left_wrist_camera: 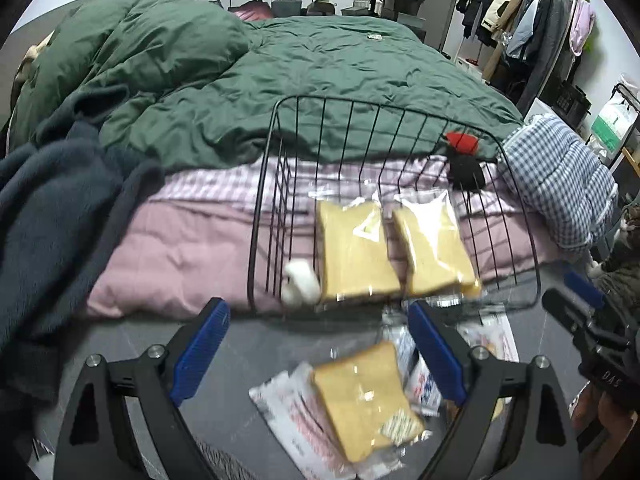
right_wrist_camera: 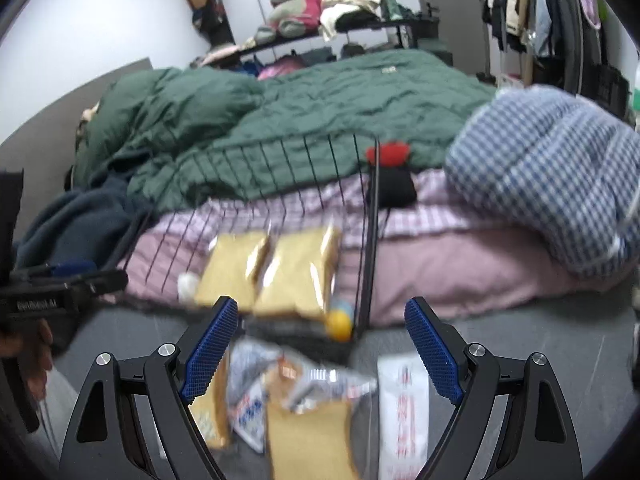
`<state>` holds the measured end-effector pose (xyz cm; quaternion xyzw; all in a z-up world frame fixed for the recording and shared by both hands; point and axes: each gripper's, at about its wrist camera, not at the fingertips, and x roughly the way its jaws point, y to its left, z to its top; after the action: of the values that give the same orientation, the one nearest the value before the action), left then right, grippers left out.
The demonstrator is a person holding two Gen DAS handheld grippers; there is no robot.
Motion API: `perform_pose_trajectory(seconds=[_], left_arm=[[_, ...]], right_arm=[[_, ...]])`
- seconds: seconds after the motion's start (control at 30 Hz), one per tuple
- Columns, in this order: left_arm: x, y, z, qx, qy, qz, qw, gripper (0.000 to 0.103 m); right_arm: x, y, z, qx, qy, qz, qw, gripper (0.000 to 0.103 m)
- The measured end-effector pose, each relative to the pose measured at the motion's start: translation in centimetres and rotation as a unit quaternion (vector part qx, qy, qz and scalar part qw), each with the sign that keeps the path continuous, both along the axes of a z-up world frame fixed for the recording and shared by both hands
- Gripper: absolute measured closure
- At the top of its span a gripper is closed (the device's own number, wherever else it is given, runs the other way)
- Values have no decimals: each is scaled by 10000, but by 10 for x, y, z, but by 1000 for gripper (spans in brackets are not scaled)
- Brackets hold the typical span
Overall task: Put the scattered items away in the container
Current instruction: 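Lift both bread bags into the wire basket and release them, then grasp the next bagged bread slice with the right gripper while the left grasps another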
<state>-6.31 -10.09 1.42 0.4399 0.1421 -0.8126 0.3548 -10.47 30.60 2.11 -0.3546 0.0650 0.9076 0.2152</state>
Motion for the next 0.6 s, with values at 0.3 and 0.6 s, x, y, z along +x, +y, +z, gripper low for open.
perform_pose_trajectory(seconds=[0.3, 0.6], left_arm=[[31, 33, -56, 470, -253, 84, 9985, 13], [14, 49, -106, 758, -562, 28, 9955, 13]], right_arm=[[43, -19, -40, -39, -526, -48, 9986, 15], [50, -29, -91, -256, -1041, 66, 9942, 15]])
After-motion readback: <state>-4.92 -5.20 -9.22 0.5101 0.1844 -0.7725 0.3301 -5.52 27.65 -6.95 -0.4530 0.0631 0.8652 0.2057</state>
